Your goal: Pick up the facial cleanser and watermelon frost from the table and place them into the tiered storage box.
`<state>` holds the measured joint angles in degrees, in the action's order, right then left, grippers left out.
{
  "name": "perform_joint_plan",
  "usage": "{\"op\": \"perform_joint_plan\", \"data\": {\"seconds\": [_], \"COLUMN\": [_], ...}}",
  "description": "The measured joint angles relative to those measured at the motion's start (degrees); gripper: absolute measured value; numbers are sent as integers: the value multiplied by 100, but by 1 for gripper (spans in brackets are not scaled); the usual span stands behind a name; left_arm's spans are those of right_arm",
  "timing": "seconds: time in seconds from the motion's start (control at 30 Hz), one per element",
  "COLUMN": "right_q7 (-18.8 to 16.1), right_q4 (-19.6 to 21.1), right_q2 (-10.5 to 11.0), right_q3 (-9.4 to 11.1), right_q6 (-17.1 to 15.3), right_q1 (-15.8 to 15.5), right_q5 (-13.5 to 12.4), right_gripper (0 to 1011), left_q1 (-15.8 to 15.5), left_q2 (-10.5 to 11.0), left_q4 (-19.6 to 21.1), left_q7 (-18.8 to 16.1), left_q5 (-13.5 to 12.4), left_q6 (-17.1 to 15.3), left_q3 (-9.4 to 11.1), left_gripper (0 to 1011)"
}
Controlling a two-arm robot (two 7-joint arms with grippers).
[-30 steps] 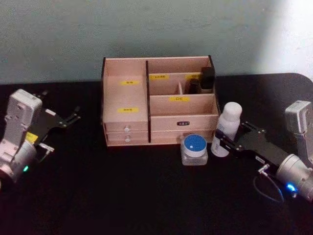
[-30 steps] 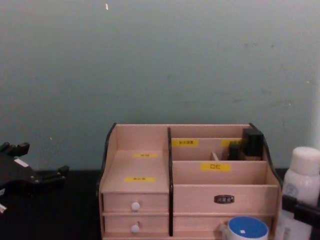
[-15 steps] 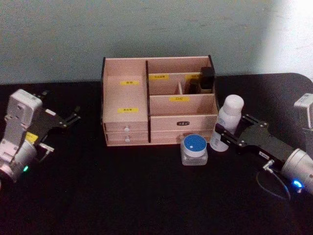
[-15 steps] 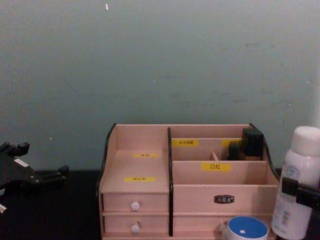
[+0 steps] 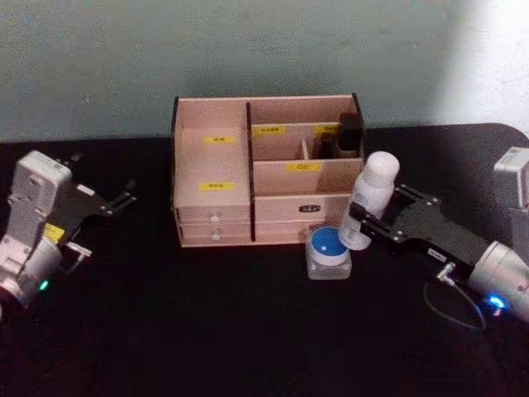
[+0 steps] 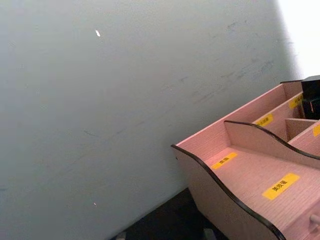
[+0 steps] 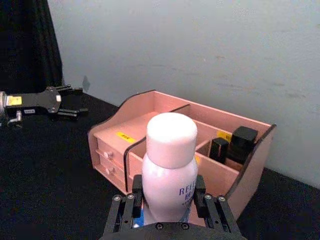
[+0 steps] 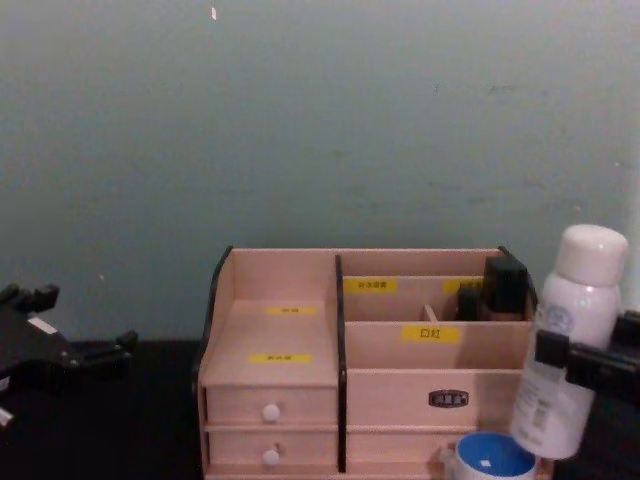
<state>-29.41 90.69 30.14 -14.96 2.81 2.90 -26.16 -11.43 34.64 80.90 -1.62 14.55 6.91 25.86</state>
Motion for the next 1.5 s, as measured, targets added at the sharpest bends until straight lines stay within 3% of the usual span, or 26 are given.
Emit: {"op": "perform_joint_plan", "data": {"seconds": [0.47, 0.73, 1.5], "right_q7": [-124, -182, -276], "right_q4": [-202, -495, -964], "right_q2": [-45, -145, -343], "right_q3": [-232, -395, -586], "right_q6": [54, 58, 148], "right_q1": [346, 710, 1350], "right_q5": [-118, -133, -199], "right_gripper": [593, 593, 593], "left_q1": [0, 0, 0], "left_q2": [0, 0, 0], "left_q4": [0, 0, 0], "left_q7": [0, 0, 0], "left_q5": [0, 0, 0], "left_q6": [0, 0, 0], "left_q3": [0, 0, 0], "left_gripper": [1001, 1001, 1001]}}
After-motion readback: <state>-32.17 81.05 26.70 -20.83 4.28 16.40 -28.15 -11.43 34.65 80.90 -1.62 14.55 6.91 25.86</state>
